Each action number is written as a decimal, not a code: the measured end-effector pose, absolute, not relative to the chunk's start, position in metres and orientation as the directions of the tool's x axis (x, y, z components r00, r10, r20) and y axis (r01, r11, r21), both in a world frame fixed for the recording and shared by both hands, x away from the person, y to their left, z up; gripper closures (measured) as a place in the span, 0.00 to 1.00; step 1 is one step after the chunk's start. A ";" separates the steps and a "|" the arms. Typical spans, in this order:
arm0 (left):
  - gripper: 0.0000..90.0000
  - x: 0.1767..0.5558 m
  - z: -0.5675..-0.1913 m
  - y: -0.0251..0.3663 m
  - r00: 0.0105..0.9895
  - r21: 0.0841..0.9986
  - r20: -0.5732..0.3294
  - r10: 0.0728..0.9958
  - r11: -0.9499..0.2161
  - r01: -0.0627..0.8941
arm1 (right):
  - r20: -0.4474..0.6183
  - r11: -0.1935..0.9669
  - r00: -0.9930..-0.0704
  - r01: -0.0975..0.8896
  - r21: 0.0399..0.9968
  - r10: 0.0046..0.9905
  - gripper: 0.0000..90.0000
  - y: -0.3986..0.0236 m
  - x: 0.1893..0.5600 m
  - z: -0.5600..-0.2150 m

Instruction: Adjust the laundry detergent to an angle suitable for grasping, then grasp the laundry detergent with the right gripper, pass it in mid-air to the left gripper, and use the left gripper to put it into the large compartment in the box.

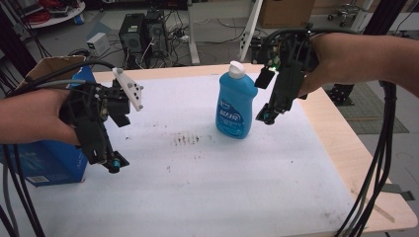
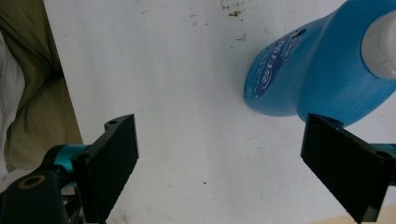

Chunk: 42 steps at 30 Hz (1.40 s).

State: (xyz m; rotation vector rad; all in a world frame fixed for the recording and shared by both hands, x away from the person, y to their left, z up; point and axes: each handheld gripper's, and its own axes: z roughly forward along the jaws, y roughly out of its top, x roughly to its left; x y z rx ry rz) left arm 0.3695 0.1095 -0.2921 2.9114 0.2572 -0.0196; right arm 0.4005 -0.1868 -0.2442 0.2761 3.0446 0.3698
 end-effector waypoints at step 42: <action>0.02 0.367 -0.288 0.115 0.979 0.227 -0.012 0.202 -0.953 0.200 | -0.072 0.920 -0.956 0.250 0.303 0.283 0.12 -0.204 0.400 -0.236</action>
